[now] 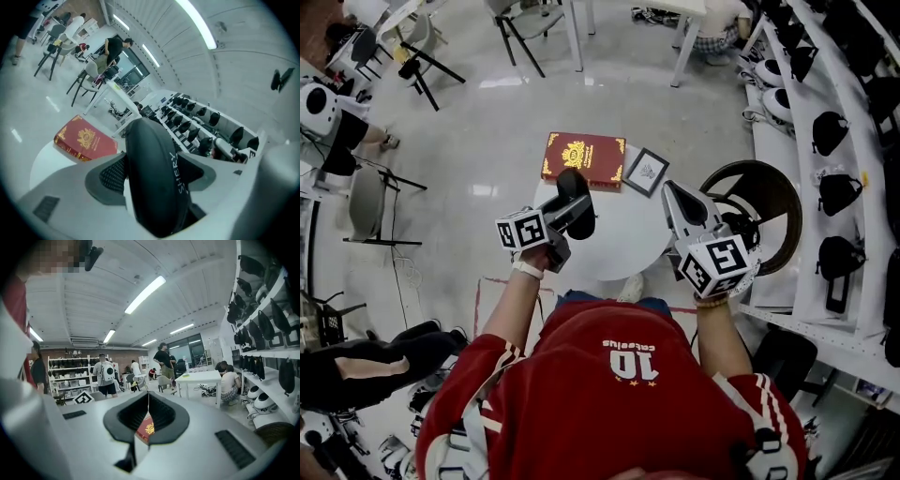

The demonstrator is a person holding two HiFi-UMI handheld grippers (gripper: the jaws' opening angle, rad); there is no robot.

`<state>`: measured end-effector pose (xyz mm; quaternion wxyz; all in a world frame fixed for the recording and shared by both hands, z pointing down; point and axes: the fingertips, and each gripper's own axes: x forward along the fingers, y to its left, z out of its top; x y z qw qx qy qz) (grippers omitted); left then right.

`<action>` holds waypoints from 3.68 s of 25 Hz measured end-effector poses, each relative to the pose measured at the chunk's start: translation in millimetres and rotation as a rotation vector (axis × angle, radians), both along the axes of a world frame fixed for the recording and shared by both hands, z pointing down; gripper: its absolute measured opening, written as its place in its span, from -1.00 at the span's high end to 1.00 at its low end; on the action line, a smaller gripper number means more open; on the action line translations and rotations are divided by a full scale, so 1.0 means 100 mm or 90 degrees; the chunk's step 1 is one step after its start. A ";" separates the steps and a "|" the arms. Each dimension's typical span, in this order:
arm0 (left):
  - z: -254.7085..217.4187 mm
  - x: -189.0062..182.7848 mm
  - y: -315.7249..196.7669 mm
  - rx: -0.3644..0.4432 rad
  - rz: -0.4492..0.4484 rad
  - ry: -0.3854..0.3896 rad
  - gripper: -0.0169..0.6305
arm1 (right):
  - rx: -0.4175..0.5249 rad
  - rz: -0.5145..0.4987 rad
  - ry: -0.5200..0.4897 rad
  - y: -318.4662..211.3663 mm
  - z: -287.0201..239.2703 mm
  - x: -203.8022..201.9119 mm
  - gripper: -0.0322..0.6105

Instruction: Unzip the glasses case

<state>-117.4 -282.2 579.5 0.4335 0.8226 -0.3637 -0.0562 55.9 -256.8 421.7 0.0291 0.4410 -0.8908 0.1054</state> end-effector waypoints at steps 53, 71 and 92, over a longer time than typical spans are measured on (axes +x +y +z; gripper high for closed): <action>-3.02 0.56 0.55 0.404 0.081 -0.042 -0.09 | 0.293 -0.133 0.199 0.76 -0.76 -0.81 0.65; -2.90 0.64 0.53 0.371 0.099 -0.014 -0.09 | 0.324 -0.100 0.216 0.76 -0.80 -0.74 0.77; -2.54 0.70 0.58 0.349 0.166 -0.080 -0.02 | 0.308 -0.110 0.252 0.70 -0.74 -0.74 0.85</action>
